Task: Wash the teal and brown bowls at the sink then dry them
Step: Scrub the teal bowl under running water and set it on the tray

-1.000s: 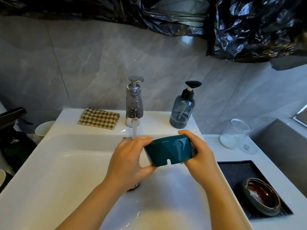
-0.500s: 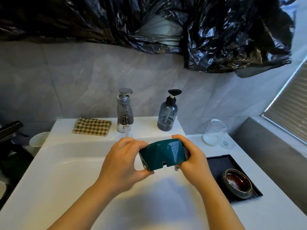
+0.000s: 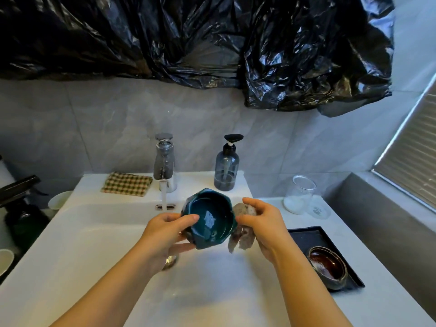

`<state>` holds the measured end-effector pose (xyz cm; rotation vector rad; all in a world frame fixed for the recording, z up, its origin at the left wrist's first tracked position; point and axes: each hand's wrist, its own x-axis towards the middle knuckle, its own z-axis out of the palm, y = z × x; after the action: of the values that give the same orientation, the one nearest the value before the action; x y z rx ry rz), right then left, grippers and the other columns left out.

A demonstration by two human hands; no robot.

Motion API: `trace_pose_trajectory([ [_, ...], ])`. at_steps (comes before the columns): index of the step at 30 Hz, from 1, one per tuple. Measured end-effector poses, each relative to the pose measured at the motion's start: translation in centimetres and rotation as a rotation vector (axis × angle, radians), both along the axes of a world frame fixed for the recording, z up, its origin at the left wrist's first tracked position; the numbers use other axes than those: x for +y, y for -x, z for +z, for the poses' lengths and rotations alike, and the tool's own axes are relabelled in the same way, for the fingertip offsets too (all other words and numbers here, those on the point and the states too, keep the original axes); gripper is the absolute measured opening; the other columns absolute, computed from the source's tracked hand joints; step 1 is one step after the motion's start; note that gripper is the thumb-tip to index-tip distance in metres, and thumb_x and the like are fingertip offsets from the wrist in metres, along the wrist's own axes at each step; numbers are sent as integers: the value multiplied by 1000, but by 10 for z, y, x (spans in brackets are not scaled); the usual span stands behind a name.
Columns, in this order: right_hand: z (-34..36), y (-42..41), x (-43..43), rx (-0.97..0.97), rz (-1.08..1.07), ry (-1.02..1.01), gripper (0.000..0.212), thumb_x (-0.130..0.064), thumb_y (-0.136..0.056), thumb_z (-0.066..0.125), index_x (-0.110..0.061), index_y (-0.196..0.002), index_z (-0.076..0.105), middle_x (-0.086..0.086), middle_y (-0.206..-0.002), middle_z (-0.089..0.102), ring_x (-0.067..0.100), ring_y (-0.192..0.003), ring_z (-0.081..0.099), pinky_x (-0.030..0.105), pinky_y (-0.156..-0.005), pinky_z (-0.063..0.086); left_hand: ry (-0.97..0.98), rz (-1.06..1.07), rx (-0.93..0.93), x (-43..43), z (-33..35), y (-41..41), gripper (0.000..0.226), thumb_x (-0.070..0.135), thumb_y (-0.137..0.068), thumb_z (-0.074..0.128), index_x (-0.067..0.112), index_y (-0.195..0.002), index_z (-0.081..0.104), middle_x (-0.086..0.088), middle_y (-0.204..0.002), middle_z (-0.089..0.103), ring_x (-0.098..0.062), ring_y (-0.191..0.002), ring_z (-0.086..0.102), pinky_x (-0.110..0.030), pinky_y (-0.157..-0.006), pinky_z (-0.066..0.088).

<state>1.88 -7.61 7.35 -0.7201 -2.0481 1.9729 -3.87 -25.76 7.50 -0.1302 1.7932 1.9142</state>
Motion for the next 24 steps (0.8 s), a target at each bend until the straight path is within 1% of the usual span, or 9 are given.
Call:
trace_pose_trajectory([
  [4, 5, -6, 12, 74, 11, 23, 12, -12, -84, 65, -23, -86, 64, 9, -96, 68, 21, -88, 66, 33, -74, 57, -36, 105, -101, 15, 0, -11, 18, 17, -84, 68, 4, -94, 60, -15, -93, 61, -27, -80, 63, -29, -49, 59],
  [6, 3, -4, 15, 78, 7, 51, 8, -16, -88, 61, -23, -85, 63, 9, -87, 69, 21, -78, 67, 39, -70, 57, -35, 157, -127, 20, -2, -16, 17, 18, -83, 69, 5, -90, 61, -14, -90, 60, -26, -77, 63, -27, -46, 58],
  [8, -3, -1, 15, 55, -5, 133, 8, -18, -91, 56, -22, -86, 62, 15, -94, 68, 30, -84, 66, 44, -75, 56, -40, 195, -150, 22, -6, -22, 16, 19, -83, 69, 6, -87, 62, -14, -86, 60, -25, -73, 62, -25, -43, 57],
  [10, -10, 3, 13, 22, -6, 260, 8, -19, -93, 53, -18, -88, 59, 19, -99, 65, 35, -86, 64, 38, -64, 57, -53, 213, -166, 24, -7, -27, 17, 20, -83, 69, 6, -89, 62, -14, -87, 60, -25, -73, 63, -27, -45, 58],
  [12, -20, 6, 12, -16, 16, 318, 10, -20, -91, 57, -11, -87, 54, 19, -82, 62, 28, -56, 61, 32, -45, 52, -60, 222, -174, 26, -8, -30, 19, 21, -83, 68, 7, -93, 61, -15, -89, 60, -26, -75, 63, -29, -49, 59],
  [14, -29, 10, 12, -27, 34, 371, 19, -18, -87, 63, -7, -86, 48, 14, -61, 52, 19, -33, 49, 29, -38, 46, -68, 220, -177, 29, -7, -32, 19, 22, -84, 67, 8, -94, 59, -14, -91, 60, -26, -76, 64, -31, -53, 59],
  [17, -38, 15, 15, -67, 60, 497, 20, -18, -83, 68, -17, -90, 49, 12, -73, 56, 20, -51, 56, 29, -45, 47, -82, 234, -175, 31, -5, -31, 16, 23, -85, 65, 10, -90, 58, -13, -90, 59, -26, -77, 63, -32, -56, 59],
  [21, -42, 16, 18, -167, 30, 584, 11, -14, -81, 66, -13, -86, 56, 14, -79, 59, 27, -65, 52, 37, -63, 47, -87, 257, -190, 31, -6, -28, 19, 24, -86, 65, 11, -95, 56, -13, -93, 59, -26, -79, 64, -34, -58, 59],
  [24, -41, 16, 16, -195, 12, 677, 12, -6, -82, 63, -12, -87, 54, 16, -91, 55, 30, -79, 53, 45, -64, 53, -67, 273, -191, 30, -11, -27, 27, 23, -85, 66, 8, -105, 56, -13, -92, 59, -27, -79, 63, -38, -66, 58],
])
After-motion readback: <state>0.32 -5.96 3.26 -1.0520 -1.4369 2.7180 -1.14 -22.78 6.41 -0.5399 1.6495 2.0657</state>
